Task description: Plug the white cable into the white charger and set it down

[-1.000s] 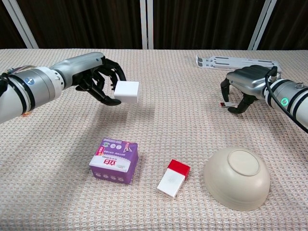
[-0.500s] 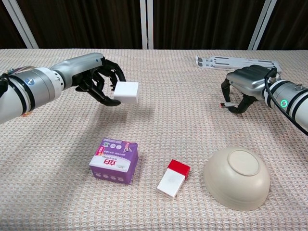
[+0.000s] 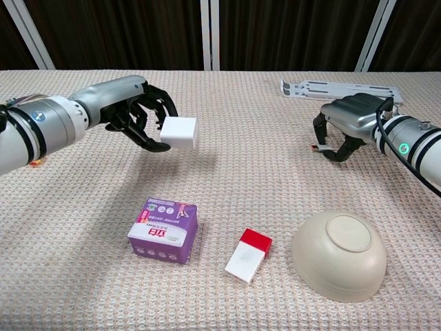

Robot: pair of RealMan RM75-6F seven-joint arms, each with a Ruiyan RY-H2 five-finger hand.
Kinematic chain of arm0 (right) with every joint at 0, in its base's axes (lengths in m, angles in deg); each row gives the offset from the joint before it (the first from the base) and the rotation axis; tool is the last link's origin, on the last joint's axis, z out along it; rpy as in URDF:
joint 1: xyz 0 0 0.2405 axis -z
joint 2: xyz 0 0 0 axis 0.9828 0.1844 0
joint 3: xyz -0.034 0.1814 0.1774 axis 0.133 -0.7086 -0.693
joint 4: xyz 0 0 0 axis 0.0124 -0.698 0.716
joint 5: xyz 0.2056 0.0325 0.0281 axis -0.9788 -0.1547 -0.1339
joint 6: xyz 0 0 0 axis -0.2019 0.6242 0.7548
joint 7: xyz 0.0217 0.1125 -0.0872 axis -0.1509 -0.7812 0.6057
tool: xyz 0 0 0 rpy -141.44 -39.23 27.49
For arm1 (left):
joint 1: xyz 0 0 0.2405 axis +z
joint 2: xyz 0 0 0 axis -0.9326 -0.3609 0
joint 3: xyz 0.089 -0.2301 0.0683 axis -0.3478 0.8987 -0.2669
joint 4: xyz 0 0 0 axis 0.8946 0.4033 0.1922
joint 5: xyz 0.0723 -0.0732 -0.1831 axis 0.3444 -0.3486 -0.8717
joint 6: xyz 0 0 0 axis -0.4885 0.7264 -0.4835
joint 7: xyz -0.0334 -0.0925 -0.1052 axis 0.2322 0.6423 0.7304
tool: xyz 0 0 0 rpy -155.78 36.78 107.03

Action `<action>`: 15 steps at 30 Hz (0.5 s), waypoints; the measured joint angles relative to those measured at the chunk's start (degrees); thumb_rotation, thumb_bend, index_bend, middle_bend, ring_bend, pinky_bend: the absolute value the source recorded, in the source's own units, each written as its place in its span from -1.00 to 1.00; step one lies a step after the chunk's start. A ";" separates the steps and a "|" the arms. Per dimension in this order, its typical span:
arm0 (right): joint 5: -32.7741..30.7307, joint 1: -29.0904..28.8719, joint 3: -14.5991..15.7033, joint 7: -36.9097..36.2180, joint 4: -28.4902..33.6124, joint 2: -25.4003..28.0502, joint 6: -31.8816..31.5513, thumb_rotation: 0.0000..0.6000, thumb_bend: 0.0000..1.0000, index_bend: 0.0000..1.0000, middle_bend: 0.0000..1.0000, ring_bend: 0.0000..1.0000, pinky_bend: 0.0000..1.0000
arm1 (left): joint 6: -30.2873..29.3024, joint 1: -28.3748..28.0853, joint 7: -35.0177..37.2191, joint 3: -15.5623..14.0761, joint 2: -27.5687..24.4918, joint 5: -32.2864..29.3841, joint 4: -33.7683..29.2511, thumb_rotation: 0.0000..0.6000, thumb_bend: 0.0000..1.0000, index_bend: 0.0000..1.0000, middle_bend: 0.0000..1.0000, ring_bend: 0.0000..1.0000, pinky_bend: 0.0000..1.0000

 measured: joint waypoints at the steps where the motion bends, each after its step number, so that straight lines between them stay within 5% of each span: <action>1: 0.37 0.17 -0.10 -0.50 0.68 0.54 -0.36 1.00 0.29 0.30 -0.08 -0.57 -0.45 | -0.09 0.05 -0.10 -0.02 -0.19 0.02 -0.18 1.00 -0.31 0.12 -0.07 0.46 0.88; 15: 2.77 1.01 -1.89 0.54 17.88 13.78 -3.47 1.00 0.99 0.31 0.16 -0.28 -0.15 | -2.14 -0.23 -4.93 1.59 -5.45 -1.96 -7.26 1.00 -0.31 0.12 -0.07 0.46 0.88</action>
